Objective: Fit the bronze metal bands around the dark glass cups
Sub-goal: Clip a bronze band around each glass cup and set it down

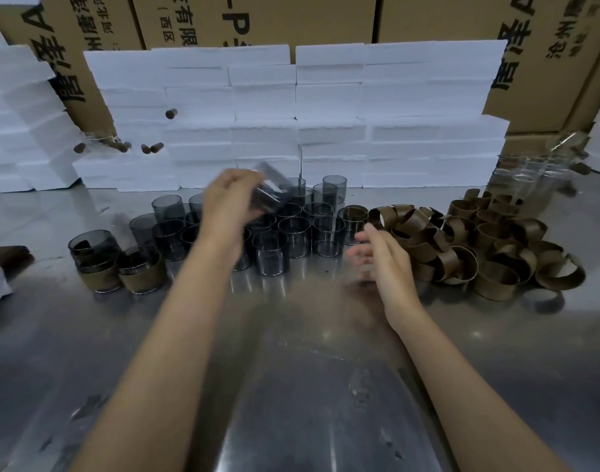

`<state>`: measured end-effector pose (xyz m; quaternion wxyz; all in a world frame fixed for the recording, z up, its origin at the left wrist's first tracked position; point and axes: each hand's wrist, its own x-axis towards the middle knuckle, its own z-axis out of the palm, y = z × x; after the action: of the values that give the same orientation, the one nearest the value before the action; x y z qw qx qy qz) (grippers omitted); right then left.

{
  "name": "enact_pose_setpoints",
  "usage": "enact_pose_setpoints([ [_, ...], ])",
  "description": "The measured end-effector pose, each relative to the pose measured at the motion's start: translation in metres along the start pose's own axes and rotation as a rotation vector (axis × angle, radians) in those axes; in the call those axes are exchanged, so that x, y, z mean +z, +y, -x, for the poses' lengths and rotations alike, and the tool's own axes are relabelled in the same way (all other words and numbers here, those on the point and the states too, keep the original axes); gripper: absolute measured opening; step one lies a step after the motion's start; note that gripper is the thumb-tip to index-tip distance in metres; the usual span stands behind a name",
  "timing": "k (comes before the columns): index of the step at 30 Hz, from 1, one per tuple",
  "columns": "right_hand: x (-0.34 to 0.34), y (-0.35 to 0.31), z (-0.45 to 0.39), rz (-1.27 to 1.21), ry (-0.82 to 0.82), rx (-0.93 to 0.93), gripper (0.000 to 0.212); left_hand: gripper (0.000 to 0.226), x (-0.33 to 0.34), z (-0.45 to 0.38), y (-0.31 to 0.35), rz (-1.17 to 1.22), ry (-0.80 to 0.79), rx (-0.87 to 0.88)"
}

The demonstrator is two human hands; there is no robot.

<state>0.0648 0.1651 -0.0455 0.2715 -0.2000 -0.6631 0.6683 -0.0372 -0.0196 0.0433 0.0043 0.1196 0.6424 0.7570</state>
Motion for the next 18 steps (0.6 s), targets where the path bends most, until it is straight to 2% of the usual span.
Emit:
enact_pose_setpoints([
  [2,-0.001,-0.008,0.002,-0.105,-0.033,0.046,0.042,0.027,0.027,0.020,-0.006,0.149,-0.242,-0.111],
  [4,-0.005,-0.012,0.006,-0.229,-0.188,0.100,0.064,0.051,0.048,0.032,-0.014,0.218,-0.397,-0.199],
  [6,-0.013,-0.014,0.010,-0.338,-0.377,0.144,0.079,0.065,0.062,0.040,-0.026,0.174,-0.482,-0.259],
  [8,-0.019,-0.015,0.012,-0.343,-0.451,0.184,0.081,0.063,0.068,0.045,-0.044,0.184,-0.481,-0.280],
  [11,-0.017,-0.013,0.010,-0.157,-0.354,0.194,0.088,0.049,0.065,0.047,-0.069,0.185,-0.394,-0.297],
  [15,-0.011,-0.006,0.003,0.025,-0.166,0.138,0.082,0.028,0.064,0.050,-0.080,-0.124,-0.296,-0.111],
  [18,-0.013,-0.003,-0.001,0.057,-0.068,0.083,0.073,0.016,0.070,0.054,-0.080,-0.060,-0.257,-0.061],
])
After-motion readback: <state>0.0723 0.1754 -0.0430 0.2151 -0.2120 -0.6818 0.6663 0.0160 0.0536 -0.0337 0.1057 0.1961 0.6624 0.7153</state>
